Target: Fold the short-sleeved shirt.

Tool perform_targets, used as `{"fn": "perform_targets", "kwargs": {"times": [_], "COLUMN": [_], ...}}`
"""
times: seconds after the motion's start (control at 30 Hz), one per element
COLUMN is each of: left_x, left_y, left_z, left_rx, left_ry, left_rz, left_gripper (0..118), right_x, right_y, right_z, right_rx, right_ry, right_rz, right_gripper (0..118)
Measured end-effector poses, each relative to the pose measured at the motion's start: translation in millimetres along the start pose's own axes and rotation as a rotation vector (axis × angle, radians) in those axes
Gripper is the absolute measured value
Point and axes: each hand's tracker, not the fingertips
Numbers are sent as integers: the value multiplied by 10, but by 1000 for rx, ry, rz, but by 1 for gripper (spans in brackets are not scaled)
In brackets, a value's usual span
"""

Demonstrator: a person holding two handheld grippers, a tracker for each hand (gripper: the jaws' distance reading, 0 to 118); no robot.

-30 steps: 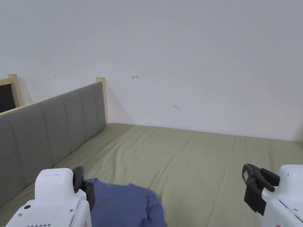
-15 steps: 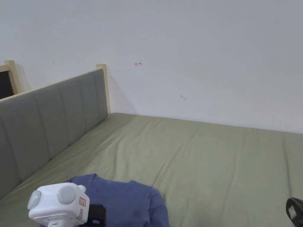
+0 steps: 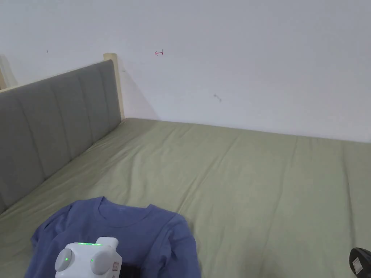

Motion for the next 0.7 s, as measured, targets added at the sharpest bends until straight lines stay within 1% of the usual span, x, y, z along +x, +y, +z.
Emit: {"fn": "perform_targets", "kwargs": {"times": [0.03,0.07,0.1,0.13,0.17,0.2,0.23,0.27,0.33,0.4,0.47,0.57,0.7], "left_x": [-6,-23,-43,-70,-101,-120,-156,-204,-312,-325,-303,-207,218], "left_y": [-61,-54,-90,-125,-144,-182,-202,-243,-254,-212,-163,-48,98], "left_z": [67,56,120,221,318,419,499,603,822,1135,1533,2113,2992], "left_rx": [-5,12,39,86,136,171,183,203,290,374,471,596,823], "left_ry": [-25,-28,-34,-48,-48,-42,-33,9,-76,-33,-24,-94,-221], "left_rz": [4,4,0,-1,1,16,31,40,45,-5,-40,-54,-119], "left_gripper": [116,108,92,52,8,8,1,1,1,1,1,1,1], "right_x": [2,5,3,7,14,21,26,34,60,93,128,174,248], "right_y": [-2,-2,-1,6,15,24,30,34,46,61,78,108,160], "right_z": [1,3,7,17,33,58,88,123,182,222,274,372,524], "right_rx": [0,-1,-4,-9,-11,-10,-4,7,29,35,43,67,110], "right_ry": [1,1,3,6,8,9,8,6,2,2,-1,-13,-34], "right_rz": [-3,-5,-5,-3,1,5,8,7,-6,-26,-46,-64,-70], "right_gripper": [0,0,0,0,0,0,0,0,0,0,0,0,0]}}
